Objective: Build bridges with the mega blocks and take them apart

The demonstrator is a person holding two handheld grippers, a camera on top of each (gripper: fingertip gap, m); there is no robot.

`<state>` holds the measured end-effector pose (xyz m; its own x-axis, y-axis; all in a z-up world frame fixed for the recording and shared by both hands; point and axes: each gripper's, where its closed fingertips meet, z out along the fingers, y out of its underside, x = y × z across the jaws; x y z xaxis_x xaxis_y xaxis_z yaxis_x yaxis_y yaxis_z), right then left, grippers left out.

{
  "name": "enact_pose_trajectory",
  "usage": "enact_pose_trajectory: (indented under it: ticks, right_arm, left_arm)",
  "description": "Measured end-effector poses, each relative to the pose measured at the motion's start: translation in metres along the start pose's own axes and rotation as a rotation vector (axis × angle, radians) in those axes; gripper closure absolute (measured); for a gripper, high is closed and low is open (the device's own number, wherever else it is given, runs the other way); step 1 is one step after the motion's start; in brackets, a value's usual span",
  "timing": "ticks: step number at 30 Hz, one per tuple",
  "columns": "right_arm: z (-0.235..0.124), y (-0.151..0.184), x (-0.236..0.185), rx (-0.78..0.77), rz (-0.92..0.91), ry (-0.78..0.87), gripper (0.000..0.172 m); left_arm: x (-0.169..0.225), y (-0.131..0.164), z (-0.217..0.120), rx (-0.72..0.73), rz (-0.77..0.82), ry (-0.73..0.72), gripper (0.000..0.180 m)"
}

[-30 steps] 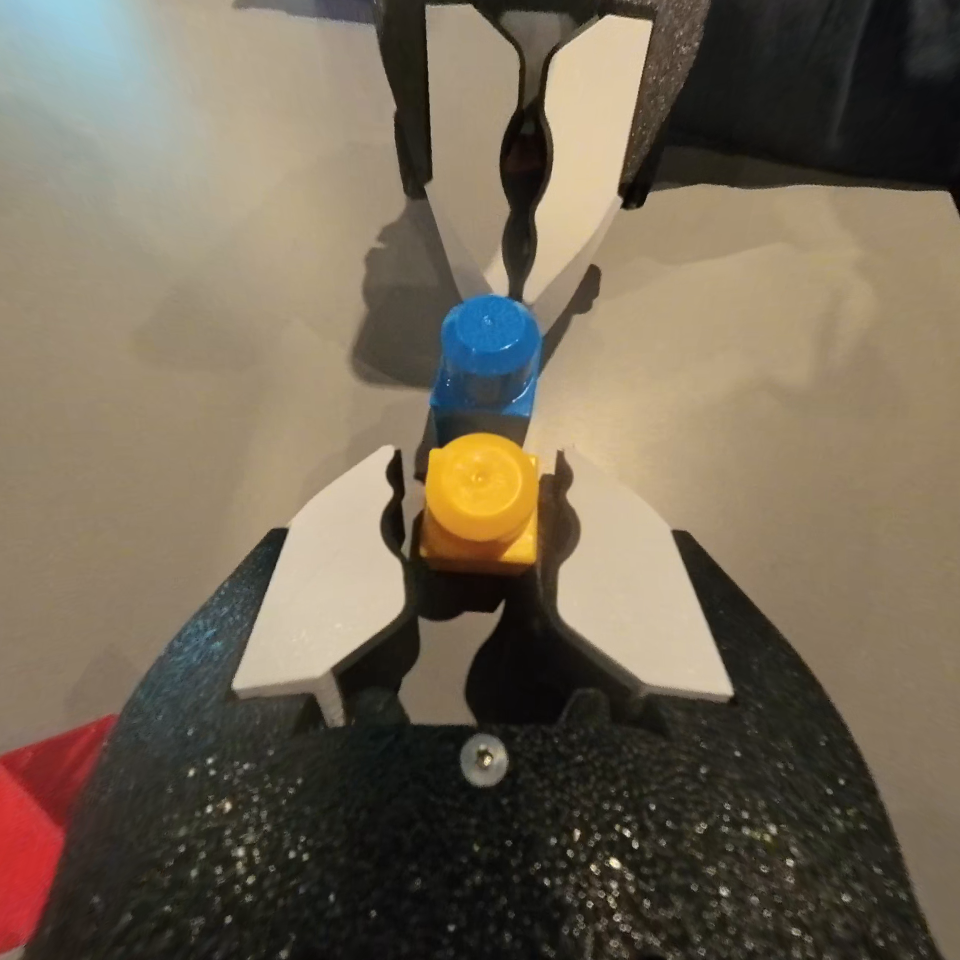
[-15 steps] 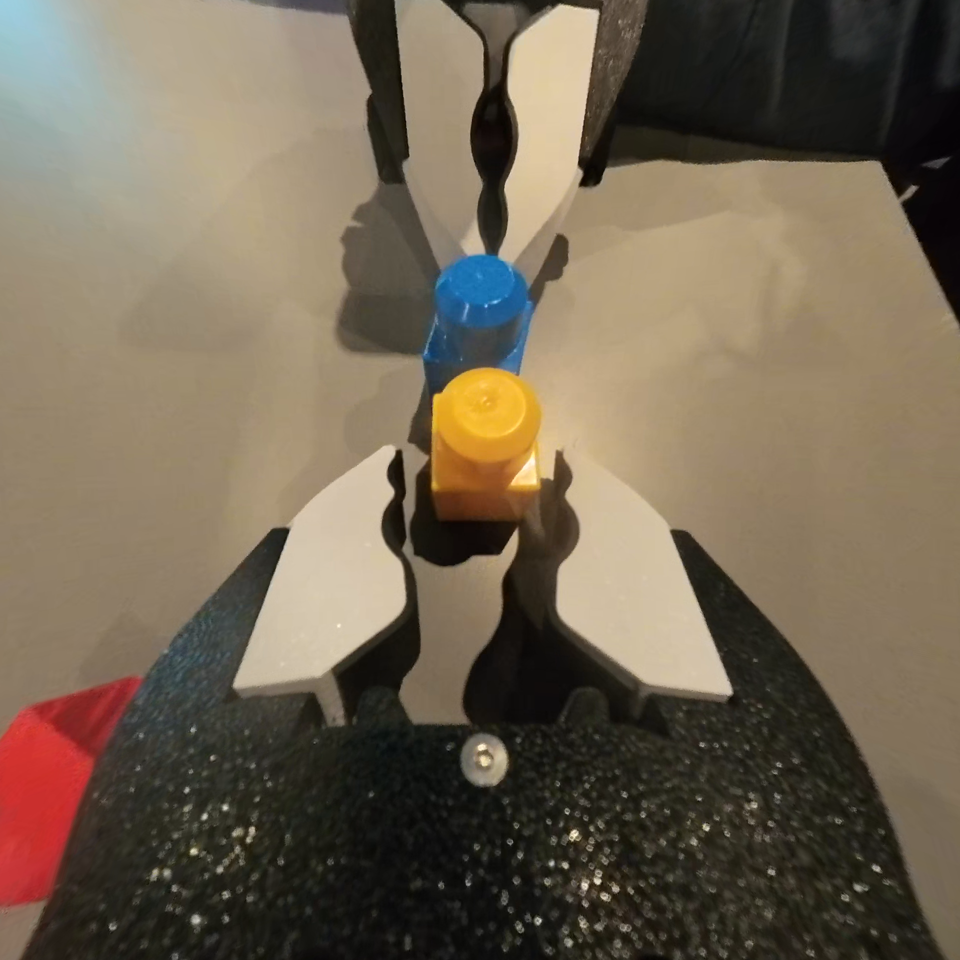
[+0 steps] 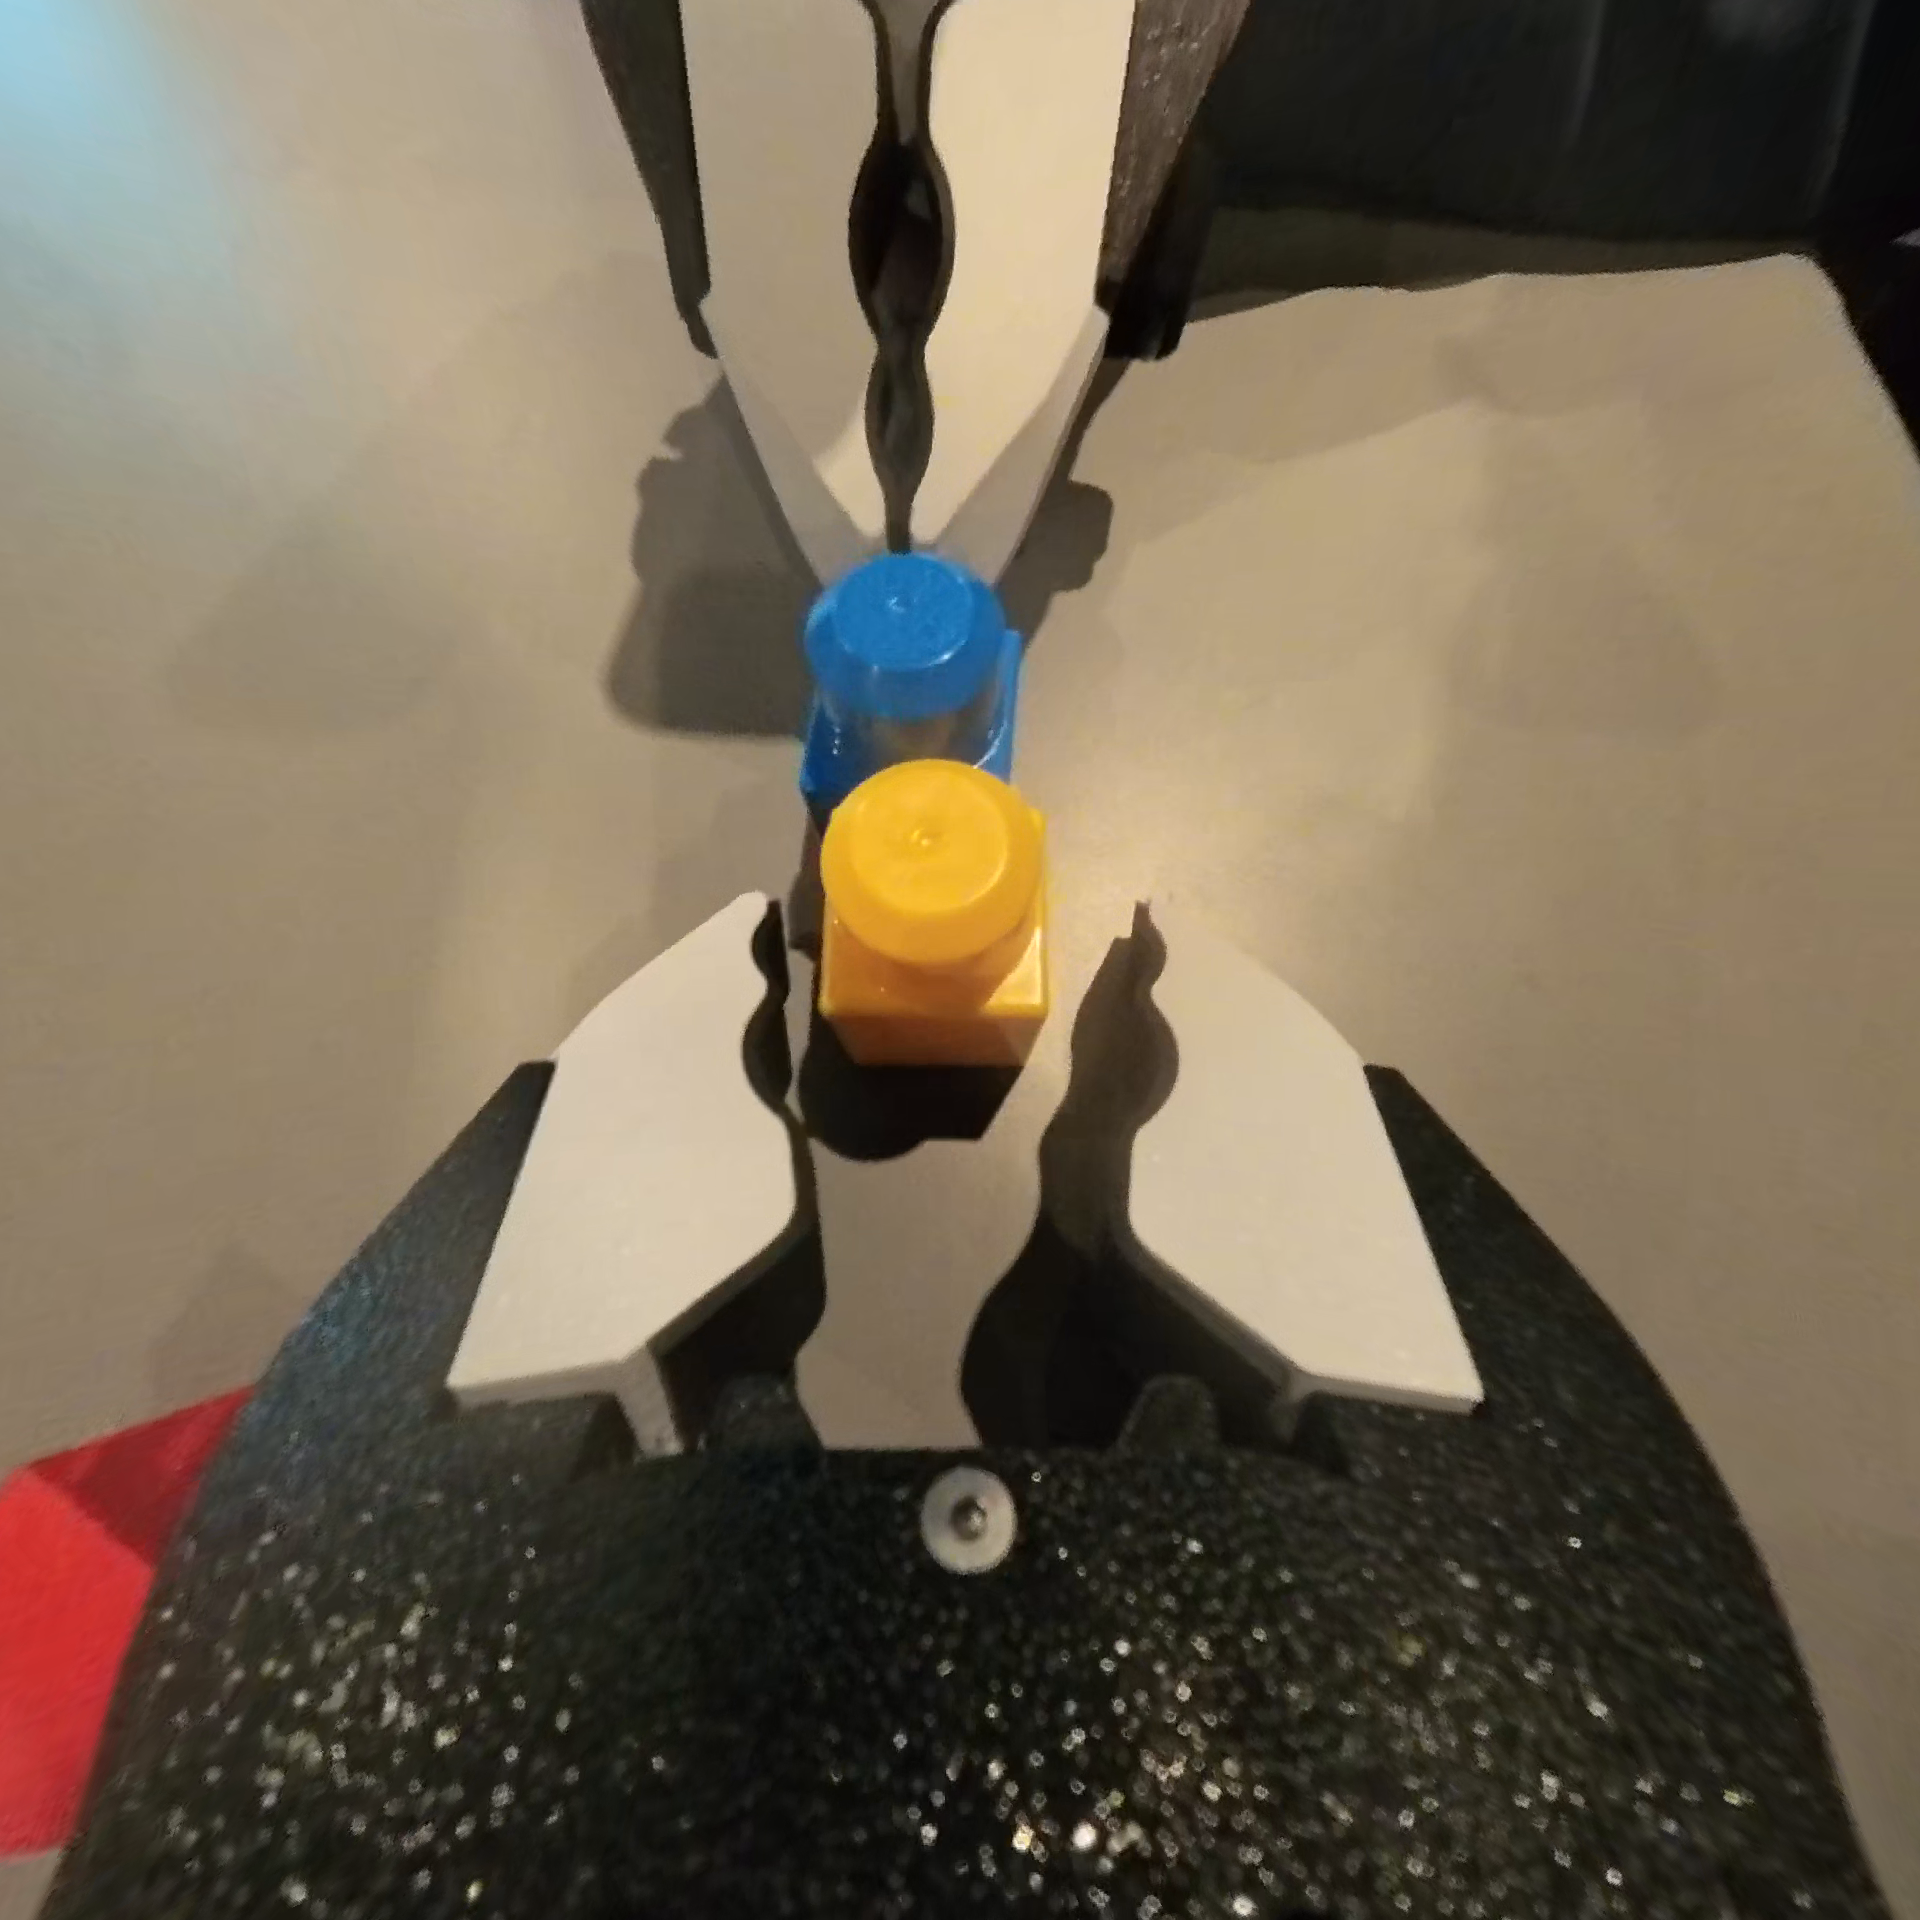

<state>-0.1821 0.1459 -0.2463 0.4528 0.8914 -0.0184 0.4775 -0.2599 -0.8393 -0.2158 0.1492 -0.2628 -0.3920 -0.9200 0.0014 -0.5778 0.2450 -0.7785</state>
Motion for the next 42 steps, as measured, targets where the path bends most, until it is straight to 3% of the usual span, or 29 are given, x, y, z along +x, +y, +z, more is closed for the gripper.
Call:
enact_pose_trajectory:
  ticks: [12,30,38,42]
  right_arm:
    - [-0.004,-0.005,0.033,0.022,0.015,0.111,0.171]
    - [0.018,-0.012,0.024,0.017,-0.046,-0.095,0.171]
    - [0.007,-0.014,0.043,0.045,-0.049,0.009,0.171]
    - [0.008,-0.031,0.067,0.059,-0.105,0.054,0.152]
  left_arm:
    - [-0.007,-0.004,0.001,0.019,0.037,-0.002,0.124]
    - [-0.013,-0.008,0.004,0.030,0.061,0.001,0.129]
    - [-0.014,-0.006,0.001,0.029,0.054,-0.022,0.124]
    - [-0.007,0.007,-0.030,0.067,-0.035,-0.100,0.122]
